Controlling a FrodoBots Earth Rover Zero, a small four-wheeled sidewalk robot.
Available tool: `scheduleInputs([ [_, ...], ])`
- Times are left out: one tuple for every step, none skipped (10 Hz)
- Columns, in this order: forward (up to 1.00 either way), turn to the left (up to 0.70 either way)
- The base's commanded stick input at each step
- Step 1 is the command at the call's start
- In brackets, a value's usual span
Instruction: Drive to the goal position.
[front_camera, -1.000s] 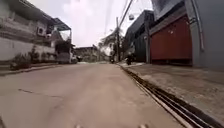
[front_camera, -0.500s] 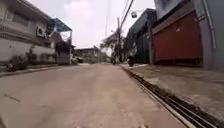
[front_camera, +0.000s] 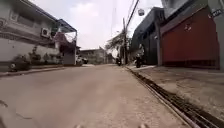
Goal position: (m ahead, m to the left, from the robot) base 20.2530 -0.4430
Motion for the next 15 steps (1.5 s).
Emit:
scheduleInputs([
  [0.85, 0.0],
  [0.85, 0.0],
  [0.85, 0.0],
  [0.85, 0.0],
  [0.85, 0.0],
  [0.85, 0.0],
  [0.85, 0.0],
  [0.85, 0.0],
  [0.85, 0.0],
  [0.85, 0.0],
  [0.85, 0.0],
  [0.85, 0.0],
  [0.85, 0.0],
  [0.85, 0.0],
  [0.85, 0.0],
])
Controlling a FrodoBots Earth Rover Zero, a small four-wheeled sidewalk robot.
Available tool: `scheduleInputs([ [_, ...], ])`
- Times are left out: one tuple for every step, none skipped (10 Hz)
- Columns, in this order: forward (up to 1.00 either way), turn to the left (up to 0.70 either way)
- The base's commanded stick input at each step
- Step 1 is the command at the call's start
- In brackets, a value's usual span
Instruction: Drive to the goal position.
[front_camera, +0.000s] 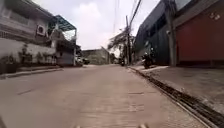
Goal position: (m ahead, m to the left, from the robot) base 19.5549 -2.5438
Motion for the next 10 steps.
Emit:
scheduleInputs([
  [0.85, 0.0],
  [0.85, 0.0],
  [0.85, 0.0],
  [0.85, 0.0],
  [0.85, 0.0],
  [0.85, 0.0],
  [0.85, 0.0],
  [0.85, 0.0],
  [0.85, 0.0],
  [0.85, 0.0],
])
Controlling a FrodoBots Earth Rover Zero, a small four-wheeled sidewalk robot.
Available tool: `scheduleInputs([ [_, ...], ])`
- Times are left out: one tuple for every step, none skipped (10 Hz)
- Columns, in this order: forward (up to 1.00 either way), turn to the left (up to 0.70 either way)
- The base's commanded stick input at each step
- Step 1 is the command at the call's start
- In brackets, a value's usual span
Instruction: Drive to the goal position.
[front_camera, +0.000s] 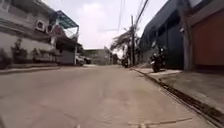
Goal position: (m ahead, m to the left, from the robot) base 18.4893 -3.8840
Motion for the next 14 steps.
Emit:
scheduleInputs([
  [0.85, 0.0],
  [0.85, 0.0],
  [0.85, 0.0],
  [0.85, 0.0],
  [0.85, 0.0],
  [0.85, 0.0],
  [0.85, 0.0],
  [0.85, 0.0],
  [0.85, 0.0],
  [0.85, 0.0],
  [0.85, 0.0],
  [0.85, 0.0],
  [0.85, 0.0],
  [0.85, -0.19],
])
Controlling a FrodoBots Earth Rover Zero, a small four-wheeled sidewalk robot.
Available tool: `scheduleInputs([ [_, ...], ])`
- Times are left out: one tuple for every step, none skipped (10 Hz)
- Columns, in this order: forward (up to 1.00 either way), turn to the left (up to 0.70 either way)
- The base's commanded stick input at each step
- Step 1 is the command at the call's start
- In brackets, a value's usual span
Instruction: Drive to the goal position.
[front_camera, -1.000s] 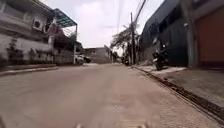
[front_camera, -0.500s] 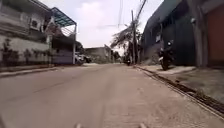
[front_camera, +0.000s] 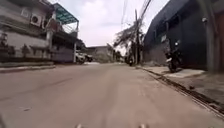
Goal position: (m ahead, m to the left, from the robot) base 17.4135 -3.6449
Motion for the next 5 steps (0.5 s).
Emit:
scheduleInputs([
  [0.85, -0.34],
  [0.85, -0.34],
  [0.85, -0.26],
  [0.85, -0.1],
  [0.85, 0.0],
])
